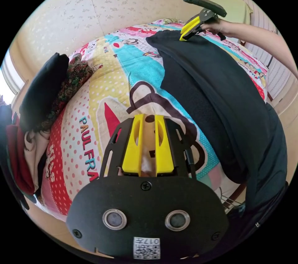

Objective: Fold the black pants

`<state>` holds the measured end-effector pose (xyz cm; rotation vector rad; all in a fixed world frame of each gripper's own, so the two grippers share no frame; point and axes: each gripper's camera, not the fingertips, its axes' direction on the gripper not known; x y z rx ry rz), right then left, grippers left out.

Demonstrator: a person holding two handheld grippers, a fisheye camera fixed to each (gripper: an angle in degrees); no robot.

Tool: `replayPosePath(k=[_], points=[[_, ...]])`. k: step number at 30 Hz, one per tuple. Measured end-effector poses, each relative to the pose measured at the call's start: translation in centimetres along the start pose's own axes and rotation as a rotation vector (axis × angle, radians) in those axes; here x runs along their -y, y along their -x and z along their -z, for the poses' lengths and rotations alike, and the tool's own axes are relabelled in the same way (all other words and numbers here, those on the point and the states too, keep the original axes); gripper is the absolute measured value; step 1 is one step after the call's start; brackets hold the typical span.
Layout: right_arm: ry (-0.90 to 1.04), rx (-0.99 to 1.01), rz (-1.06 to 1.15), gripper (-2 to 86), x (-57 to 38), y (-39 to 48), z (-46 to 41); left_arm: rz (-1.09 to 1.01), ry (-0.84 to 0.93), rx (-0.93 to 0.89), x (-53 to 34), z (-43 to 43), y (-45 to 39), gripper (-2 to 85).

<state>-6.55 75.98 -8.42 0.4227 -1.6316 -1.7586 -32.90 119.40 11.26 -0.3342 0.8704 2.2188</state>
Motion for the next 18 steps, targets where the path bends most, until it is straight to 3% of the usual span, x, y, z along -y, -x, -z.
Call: replayPosePath(k=[6, 14, 18], points=[[-0.066, -0.003, -0.052, 4.4, 1.4, 1.2, 2.4, 0.051, 0.004, -0.091, -0.1, -0.5, 1.5, 6.6], [-0.142, -0.082, -0.182, 4.0, 3.7, -1.2, 5.7, 0.036, 0.001, -0.071, -0.3, -0.5, 1.3, 6.6], [-0.021, -0.088, -0.304, 5.3, 4.5, -1.8, 1.5, 0.039, 0.002, -0.07, -0.3, -0.4, 1.7, 6.6]])
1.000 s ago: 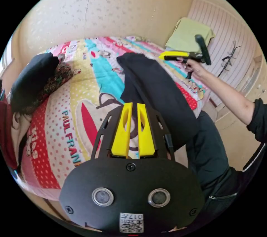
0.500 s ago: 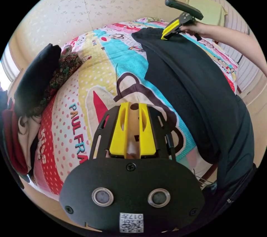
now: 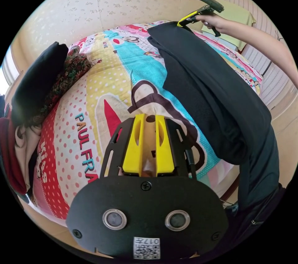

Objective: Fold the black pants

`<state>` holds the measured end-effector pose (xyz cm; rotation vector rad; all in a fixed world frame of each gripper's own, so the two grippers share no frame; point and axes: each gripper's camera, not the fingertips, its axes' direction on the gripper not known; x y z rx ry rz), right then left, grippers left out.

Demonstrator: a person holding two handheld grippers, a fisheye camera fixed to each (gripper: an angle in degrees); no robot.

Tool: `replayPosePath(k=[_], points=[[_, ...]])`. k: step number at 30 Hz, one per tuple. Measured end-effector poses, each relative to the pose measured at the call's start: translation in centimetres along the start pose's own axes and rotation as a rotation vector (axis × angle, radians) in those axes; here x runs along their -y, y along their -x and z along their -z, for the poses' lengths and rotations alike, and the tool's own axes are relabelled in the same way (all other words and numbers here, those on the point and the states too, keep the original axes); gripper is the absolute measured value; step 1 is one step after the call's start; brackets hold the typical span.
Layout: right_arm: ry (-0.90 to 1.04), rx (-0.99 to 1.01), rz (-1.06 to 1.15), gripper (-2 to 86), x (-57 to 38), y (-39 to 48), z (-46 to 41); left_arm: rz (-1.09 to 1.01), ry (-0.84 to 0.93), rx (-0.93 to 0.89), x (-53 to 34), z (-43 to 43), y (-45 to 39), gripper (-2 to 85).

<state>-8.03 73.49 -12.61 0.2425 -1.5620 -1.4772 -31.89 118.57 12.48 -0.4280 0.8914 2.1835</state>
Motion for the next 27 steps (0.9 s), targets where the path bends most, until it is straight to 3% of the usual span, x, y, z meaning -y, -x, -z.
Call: replayPosePath(k=[4, 10, 12, 16, 19, 22, 25, 27], points=[[0.009, 0.041, -0.036, 6.6, -1.0, 0.0, -1.2, 0.001, 0.003, 0.002, 0.0, 0.2, 0.6, 6.5], [-0.111, 0.069, -0.165, 10.2, -5.2, -4.8, 4.9, 0.029, 0.009, -0.054, 0.0, 0.6, 2.6, 6.5], [-0.194, 0.142, -0.249, 10.8, -8.4, -6.8, 7.6, 0.035, 0.01, -0.066, 0.0, 0.7, 3.2, 6.5], [-0.357, 0.501, -0.312, 9.8, -18.7, -7.3, 12.5, 0.029, 0.01, -0.053, 0.0, 1.3, 3.9, 6.5], [-0.24, 0.648, -0.303, 9.0, -25.5, -3.7, 11.8, 0.027, 0.011, -0.046, 0.0, 1.7, 4.5, 6.5], [-0.149, 0.563, -0.3, 9.1, -30.5, 0.0, 8.6, 0.032, 0.014, -0.055, 0.0, 2.1, 5.5, 6.5], [-0.263, 0.486, -0.336, 8.6, -33.9, -0.8, 12.6, 0.039, 0.019, -0.063, 0.0, 2.7, 6.4, 6.4], [-0.447, 0.547, -0.386, 8.4, -37.3, -2.0, 17.5, 0.055, 0.013, -0.089, -0.2, 3.5, 7.4, 6.1]])
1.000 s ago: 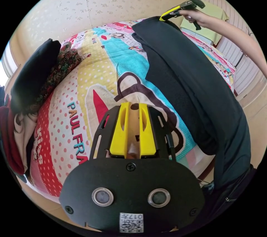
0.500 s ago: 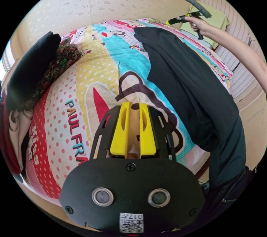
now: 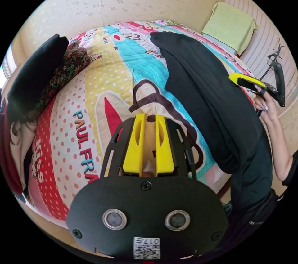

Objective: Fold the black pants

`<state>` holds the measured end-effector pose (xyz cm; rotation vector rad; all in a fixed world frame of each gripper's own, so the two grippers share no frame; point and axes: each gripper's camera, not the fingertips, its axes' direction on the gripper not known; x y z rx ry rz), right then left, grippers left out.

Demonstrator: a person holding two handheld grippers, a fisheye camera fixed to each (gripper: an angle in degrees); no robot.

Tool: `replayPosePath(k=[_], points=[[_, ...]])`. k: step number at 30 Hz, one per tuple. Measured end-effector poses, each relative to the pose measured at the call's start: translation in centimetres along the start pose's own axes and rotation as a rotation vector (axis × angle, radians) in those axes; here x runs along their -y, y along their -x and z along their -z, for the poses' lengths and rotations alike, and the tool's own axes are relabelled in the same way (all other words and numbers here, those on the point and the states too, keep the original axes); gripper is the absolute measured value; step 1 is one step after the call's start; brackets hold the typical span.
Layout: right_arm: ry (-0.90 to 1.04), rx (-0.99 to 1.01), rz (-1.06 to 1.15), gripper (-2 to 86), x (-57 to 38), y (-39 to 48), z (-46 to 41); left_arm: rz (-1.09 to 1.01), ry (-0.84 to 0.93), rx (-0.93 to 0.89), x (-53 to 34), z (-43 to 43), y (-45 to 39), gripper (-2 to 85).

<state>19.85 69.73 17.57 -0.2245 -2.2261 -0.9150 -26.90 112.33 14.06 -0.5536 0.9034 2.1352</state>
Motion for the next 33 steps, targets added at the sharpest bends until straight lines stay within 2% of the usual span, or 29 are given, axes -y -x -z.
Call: replayPosePath(k=[1, 2, 5, 7, 9, 12, 15, 17, 19, 21, 23, 27, 33], points=[[-0.126, 0.091, 0.028, 8.3, -1.2, 1.0, 3.9, 0.021, 0.0, -0.037, -0.1, 0.7, 0.8, 5.7], [-0.173, 0.157, 0.051, 8.2, -2.4, 1.9, 6.8, 0.043, 0.007, -0.058, -0.2, 1.1, 1.2, 4.9], [-0.165, 0.308, -0.018, 8.9, -6.8, 2.5, 11.2, 0.078, -0.029, -0.304, -1.3, 4.1, 2.5, 2.1], [-0.161, 0.38, -0.164, 9.5, -10.2, 1.9, 12.5, 0.088, -0.165, -0.477, -3.9, 7.4, 1.9, 3.2], [-0.172, 0.451, -0.309, 10.9, -13.6, 1.2, 12.8, 0.083, -0.24, -0.492, -6.1, 9.1, 0.6, 6.2], [-0.188, 0.536, -0.497, 12.9, -17.2, -0.8, 12.1, -0.007, -0.306, -0.42, -8.8, 10.6, -2.2, 9.6], [-0.186, 0.695, -0.574, 13.1, -17.3, -4.0, 11.5, 0.04, -0.236, -0.357, -9.6, 9.2, -2.6, 11.7], [-0.15, 0.69, -0.572, 13.3, -17.5, -5.0, 11.7, 0.114, -0.155, -0.433, -9.5, 7.2, -1.4, 12.7], [-0.073, 0.645, -0.581, 14.0, -17.6, -5.5, 11.7, 0.223, -0.181, -0.549, -10.1, 6.3, 0.5, 12.4], [-0.054, 0.669, -0.605, 15.0, -17.8, -6.6, 11.9, 0.232, -0.182, -0.581, -10.1, 6.3, 1.1, 11.3], [-0.124, 0.74, -0.639, 16.0, -18.1, -8.2, 12.6, 0.227, -0.175, -0.567, -10.0, 6.1, 1.1, 10.8], [-0.181, 0.725, -0.741, 17.9, -18.1, -9.8, 13.4, 0.233, -0.141, -0.58, -9.1, 6.1, 1.3, 7.9], [-0.315, 0.824, -0.921, 18.2, -17.5, -12.4, 14.3, 0.202, -0.04, -0.533, -6.1, 7.8, 0.4, 6.0]])
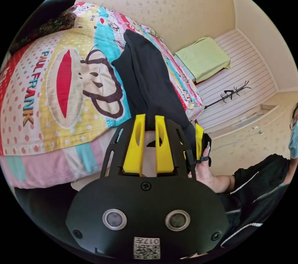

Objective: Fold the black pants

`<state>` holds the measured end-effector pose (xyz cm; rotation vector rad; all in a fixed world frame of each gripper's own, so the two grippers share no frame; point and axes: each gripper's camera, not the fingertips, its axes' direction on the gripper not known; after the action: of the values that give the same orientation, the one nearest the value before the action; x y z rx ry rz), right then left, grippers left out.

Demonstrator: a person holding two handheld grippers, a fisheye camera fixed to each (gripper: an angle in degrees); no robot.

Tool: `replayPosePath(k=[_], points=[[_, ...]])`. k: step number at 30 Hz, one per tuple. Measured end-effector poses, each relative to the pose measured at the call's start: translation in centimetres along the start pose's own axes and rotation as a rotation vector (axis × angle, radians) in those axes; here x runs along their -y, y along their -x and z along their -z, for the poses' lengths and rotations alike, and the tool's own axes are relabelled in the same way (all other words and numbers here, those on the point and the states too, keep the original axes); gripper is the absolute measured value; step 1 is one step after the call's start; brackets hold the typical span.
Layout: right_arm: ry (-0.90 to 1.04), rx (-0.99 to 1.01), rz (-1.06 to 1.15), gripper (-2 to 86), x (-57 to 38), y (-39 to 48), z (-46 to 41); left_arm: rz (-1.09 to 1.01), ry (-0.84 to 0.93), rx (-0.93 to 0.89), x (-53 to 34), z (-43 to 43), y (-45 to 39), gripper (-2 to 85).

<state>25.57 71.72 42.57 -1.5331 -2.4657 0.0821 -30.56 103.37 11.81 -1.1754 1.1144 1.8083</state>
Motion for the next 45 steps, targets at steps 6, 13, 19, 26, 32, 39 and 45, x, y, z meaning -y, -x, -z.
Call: replayPosePath(k=[6, 13, 19, 26, 32, 39, 45], points=[[-0.082, 0.061, -0.183, 18.2, 1.5, 0.1, 1.4, 0.006, 0.02, -0.018, 1.6, 0.5, -1.4, 5.8], [-0.143, 0.112, -0.244, 19.3, 3.6, -0.1, 2.8, -0.006, 0.01, -0.059, 3.0, 0.7, -2.7, 5.6], [-0.211, 0.206, -0.371, 19.2, 5.3, -0.3, 1.0, 0.007, -0.04, -0.112, 2.7, 0.4, -3.0, 5.3], [-0.141, 0.098, -0.388, 8.8, 6.0, 1.0, -1.2, 0.022, -0.071, -0.128, 1.2, -0.2, -2.3, 3.8], [-0.022, -0.086, -0.241, 5.5, 6.3, 2.8, -2.4, 0.062, -0.202, -0.215, -2.2, 1.5, 0.6, -0.7], [0.061, -0.253, -0.06, 4.1, 5.0, 7.2, -4.5, -0.34, 0.032, 0.081, 7.1, 0.4, -8.6, -1.0], [0.135, -0.27, -0.074, 2.1, 2.6, 10.0, -3.3, -0.703, 0.218, 0.11, 13.3, -6.9, -19.1, -0.9]])
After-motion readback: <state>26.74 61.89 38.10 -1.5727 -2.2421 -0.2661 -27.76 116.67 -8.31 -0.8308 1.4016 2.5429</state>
